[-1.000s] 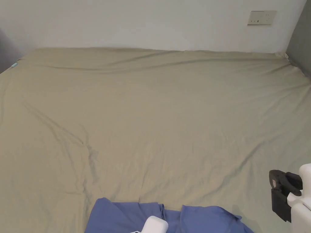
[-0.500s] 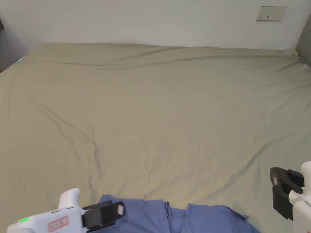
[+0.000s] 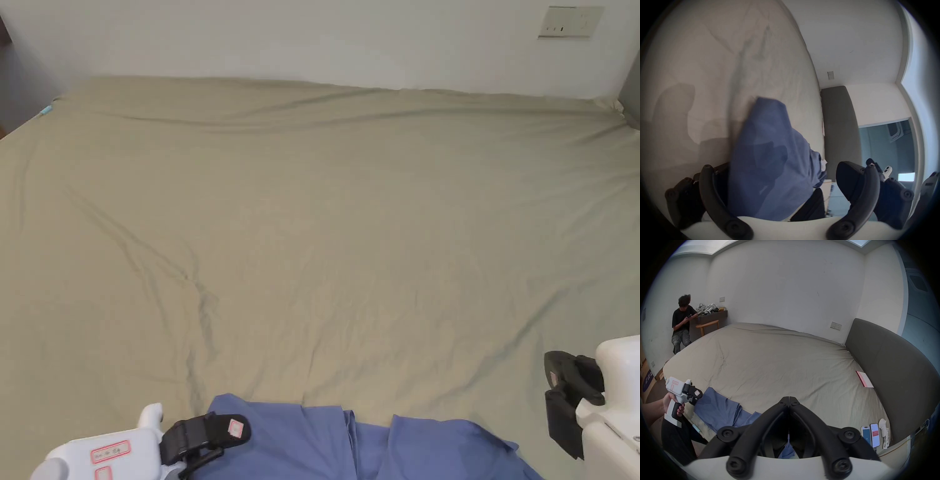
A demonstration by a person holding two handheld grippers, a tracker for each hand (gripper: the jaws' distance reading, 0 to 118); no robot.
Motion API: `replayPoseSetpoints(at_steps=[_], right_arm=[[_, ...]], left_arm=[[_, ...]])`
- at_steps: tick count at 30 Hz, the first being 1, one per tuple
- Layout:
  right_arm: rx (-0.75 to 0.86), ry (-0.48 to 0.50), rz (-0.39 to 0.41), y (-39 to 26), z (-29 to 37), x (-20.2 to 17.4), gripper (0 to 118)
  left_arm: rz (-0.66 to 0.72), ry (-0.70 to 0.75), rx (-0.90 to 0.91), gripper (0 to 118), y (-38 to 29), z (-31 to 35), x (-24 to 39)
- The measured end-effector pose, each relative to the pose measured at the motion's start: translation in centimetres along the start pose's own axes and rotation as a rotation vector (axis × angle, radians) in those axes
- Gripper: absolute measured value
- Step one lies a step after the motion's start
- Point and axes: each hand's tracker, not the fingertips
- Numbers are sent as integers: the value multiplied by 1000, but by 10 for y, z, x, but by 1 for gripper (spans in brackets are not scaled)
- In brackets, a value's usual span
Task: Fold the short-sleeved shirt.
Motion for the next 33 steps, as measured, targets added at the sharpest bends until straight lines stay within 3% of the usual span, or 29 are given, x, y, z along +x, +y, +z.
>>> replayPoseSetpoints(at_steps=[1, 2, 5, 7, 12, 19, 33], right_arm=[[2, -10, 14, 0, 0, -1, 1], [2, -13, 23, 0, -1, -2, 1], [2, 5, 17, 0, -1, -1, 1], [0, 6, 18, -1, -2, -2, 1], [-4, 9, 18, -1, -5, -2, 1], [5, 15, 27, 2, -3, -5, 1], [14, 45, 36, 7, -5, -13, 1]], left_arm=[[-6, -19, -8, 79, 2, -4, 0], [-2, 2, -5, 10, 5, -6, 2], [-136, 321, -38, 12, -11, -15, 42], [-204, 298, -14, 12, -16, -14, 56], [-477, 514, 3, 12, -17, -10, 66], [-492, 564, 58, 12, -10, 14, 81], [-543, 1055, 336, 12, 36, 139, 118]])
